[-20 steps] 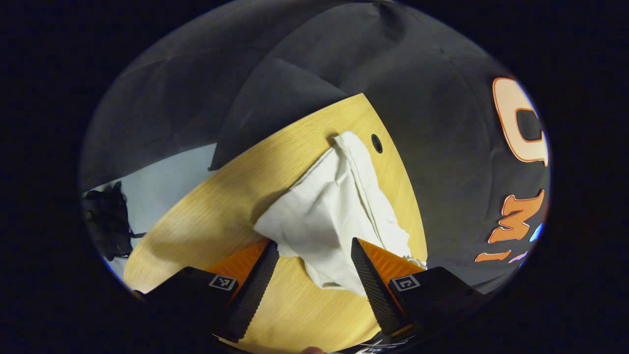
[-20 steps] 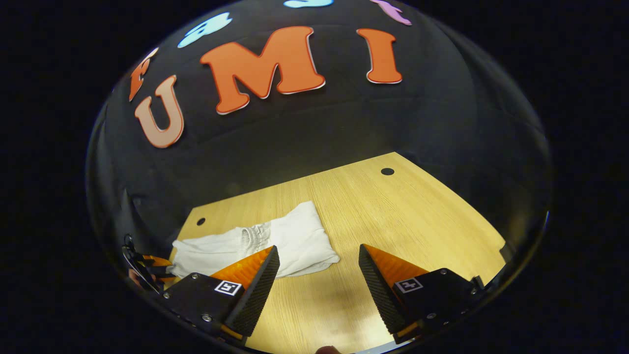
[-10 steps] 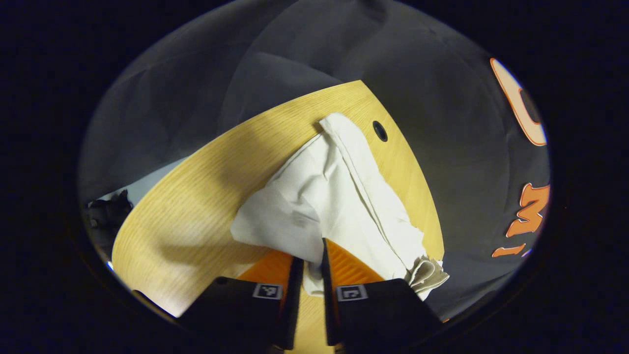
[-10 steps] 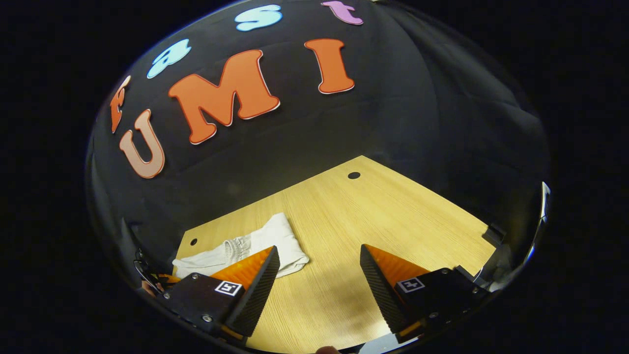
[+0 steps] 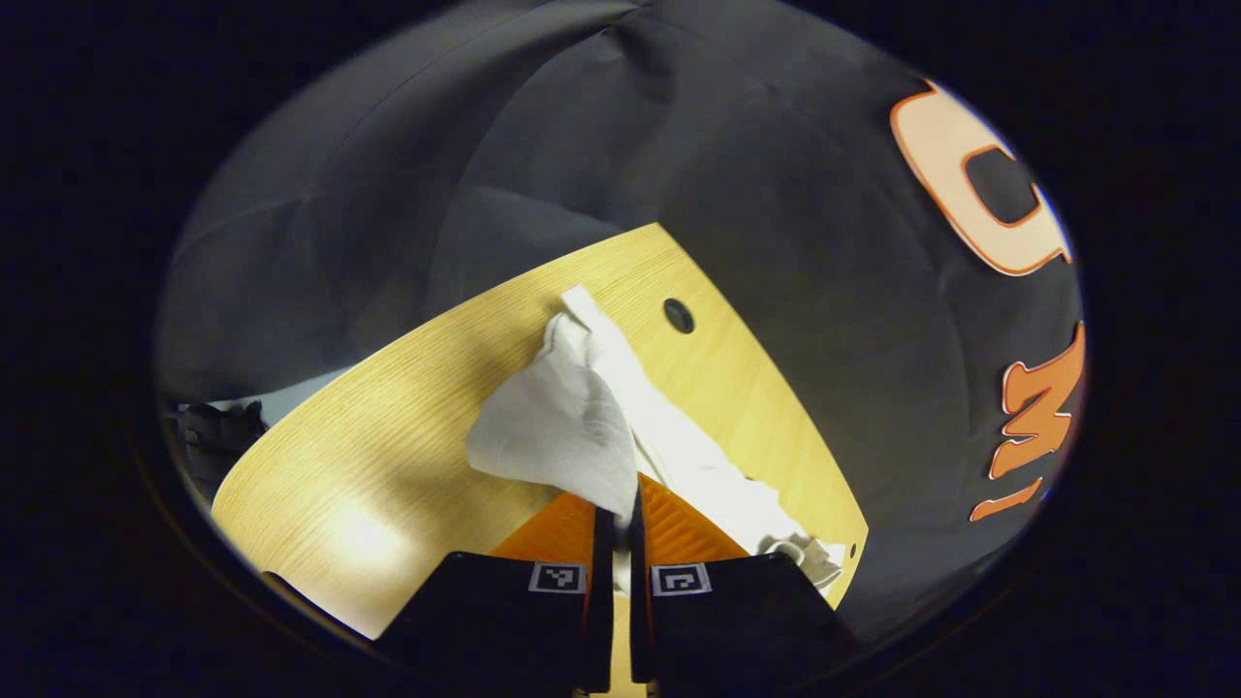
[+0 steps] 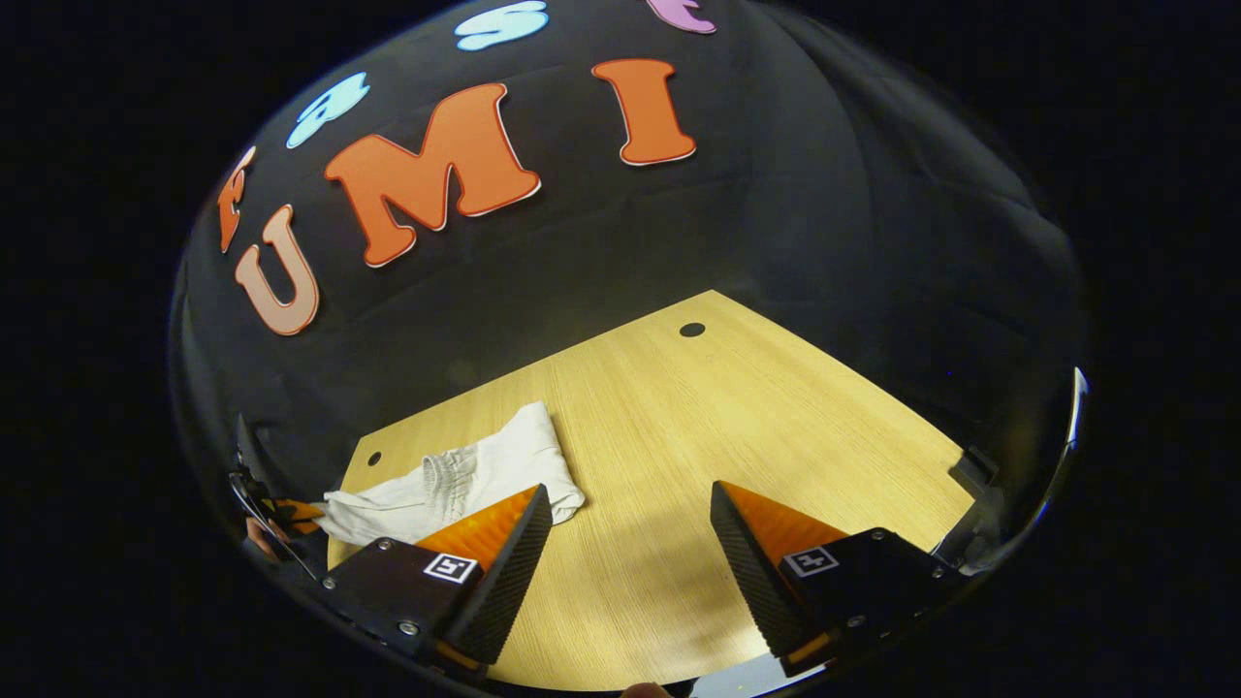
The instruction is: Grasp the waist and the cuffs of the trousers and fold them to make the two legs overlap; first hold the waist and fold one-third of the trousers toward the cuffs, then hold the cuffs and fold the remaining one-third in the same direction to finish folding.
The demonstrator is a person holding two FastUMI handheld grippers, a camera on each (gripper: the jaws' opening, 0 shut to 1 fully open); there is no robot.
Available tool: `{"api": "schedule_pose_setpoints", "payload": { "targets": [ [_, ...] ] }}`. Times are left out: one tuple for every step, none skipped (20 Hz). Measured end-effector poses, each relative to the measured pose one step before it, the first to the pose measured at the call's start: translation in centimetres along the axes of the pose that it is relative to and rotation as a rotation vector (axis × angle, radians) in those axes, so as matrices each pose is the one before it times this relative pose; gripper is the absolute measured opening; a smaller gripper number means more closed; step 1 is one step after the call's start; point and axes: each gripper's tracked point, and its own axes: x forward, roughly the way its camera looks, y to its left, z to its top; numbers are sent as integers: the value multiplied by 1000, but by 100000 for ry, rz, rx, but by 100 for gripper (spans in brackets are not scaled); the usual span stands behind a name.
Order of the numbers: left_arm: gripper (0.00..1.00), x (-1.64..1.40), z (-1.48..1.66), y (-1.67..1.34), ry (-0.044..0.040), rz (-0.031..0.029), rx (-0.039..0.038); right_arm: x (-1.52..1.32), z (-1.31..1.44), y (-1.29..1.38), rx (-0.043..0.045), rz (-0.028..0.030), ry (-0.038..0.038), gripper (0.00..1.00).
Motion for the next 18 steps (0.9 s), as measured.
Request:
{"api": "schedule_pose_setpoints", "payload": {
  "targets": [
    [11, -767, 274, -1502, -1766, -675, 2428, 350, 59, 481, -538, 2363, 499, 99],
    [11, -673, 250, -1732, -1698, -1786, 2626, 408, 177, 278, -536, 1699, 198, 99],
    [11, -573, 246, -1747, -1165, -1184, 2771, 324, 89, 196, -552, 1848, 267, 99],
    [11, -594, 26, -1945, -1008, -2169, 2606, 239, 81, 29, -406, 1377, -22, 99],
    [11, -594, 144, -1714, -775, -772, 2876, 99, 164, -8, -213, 1183, 194, 99],
    [11, 56, 30, -1747, -712, -1382, 2880, 190, 196, 66, 61, 1419, -38, 99],
    [11, -168, 90, -1752, -791, -811, 2379, 380, 270, -44, -74, 730, -142, 99],
    [11, 12, -193, -2018, -318, -1064, 2033, 330, 215, -54, -79, 1055, 36, 99],
    [11, -130, -79, -1777, -364, -925, 1751, 218, 71, -248, 80, 464, 253, 99],
    [11, 125, -325, -1603, -165, -1196, 1884, 136, 154, -223, 491, 903, -25, 99],
    [11, 58, -185, -1728, -199, -1059, 1728, 78, 124, -206, 525, 912, 156, 99],
    [11, 347, -344, -1797, -8, -1043, 1620, 89, 90, -251, 425, 706, -3, 99],
    [11, 174, -222, -1373, 13, -900, 1008, -12, 71, -271, 198, 744, 8, 99],
    [11, 216, -225, -1947, 175, -1334, 1065, 122, 67, -387, 227, 208, 295, 98],
    [11, 277, -375, -1671, 68, -1036, 1220, 39, 42, -213, 375, 870, -44, 98],
    [11, 563, -592, -1610, 590, -1079, 1532, 54, 73, -355, 528, 252, 250, 99],
    [11, 551, -494, -1750, 385, -984, 1381, 21, 7, -244, 645, 726, 23, 99],
    [11, 631, -701, -1714, 1107, -1468, 1525, 66, -3, -256, 521, 521, 191, 99]
  ]
}}
